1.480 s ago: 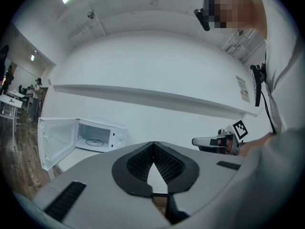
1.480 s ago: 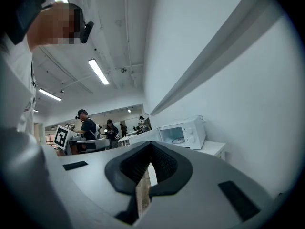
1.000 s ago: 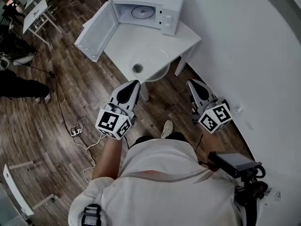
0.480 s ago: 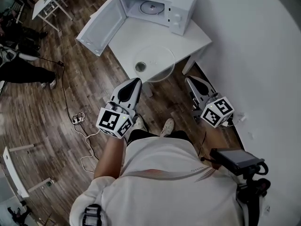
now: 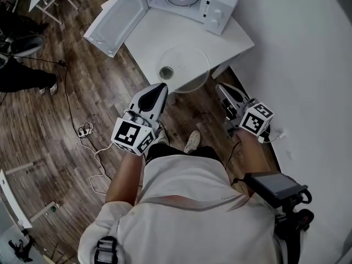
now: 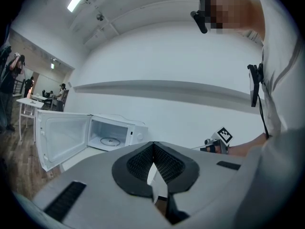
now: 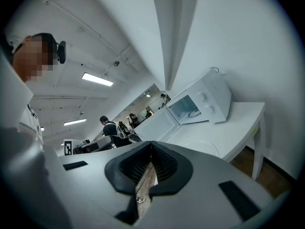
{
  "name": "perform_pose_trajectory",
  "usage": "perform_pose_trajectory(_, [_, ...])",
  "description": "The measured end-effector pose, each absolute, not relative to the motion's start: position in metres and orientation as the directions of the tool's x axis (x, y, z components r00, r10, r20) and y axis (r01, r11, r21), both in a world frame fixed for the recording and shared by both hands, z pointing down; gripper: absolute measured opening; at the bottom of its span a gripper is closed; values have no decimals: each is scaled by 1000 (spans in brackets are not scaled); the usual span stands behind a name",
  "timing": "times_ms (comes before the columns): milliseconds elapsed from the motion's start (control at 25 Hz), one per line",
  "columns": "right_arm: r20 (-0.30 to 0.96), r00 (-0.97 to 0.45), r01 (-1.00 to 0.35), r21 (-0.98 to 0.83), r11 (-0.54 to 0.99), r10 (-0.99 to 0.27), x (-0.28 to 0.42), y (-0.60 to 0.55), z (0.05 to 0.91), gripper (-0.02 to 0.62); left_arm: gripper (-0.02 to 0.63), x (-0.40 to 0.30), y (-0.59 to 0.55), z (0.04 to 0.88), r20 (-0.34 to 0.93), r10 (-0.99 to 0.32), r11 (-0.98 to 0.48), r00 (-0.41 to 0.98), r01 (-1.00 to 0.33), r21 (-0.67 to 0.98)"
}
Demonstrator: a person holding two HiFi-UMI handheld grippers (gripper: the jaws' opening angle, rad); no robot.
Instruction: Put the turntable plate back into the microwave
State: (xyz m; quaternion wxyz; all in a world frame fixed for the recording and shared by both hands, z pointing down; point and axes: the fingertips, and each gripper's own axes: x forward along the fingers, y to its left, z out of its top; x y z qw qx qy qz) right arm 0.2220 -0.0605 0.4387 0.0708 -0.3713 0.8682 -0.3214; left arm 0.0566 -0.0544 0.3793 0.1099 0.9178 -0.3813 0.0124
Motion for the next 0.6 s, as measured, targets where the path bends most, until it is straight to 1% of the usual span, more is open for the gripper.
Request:
perform_pose_trajectory(200, [156,-732,-558,-696,452,-663,223,-68,467,6,11,48,-54,385,125,-709,-664,695,-716,216])
perform_pose_trajectory(480, [201,-735,-490,-818,302,-648,238,-79,543,83,11,53,-53,407,154,-723,-634,673,-736,239])
perform_pose_trajectory(600, [179,-747,-427,-867,256,-640,234,-95,583,118,11,53,-65,426,172,-730,-619,662,-746,246])
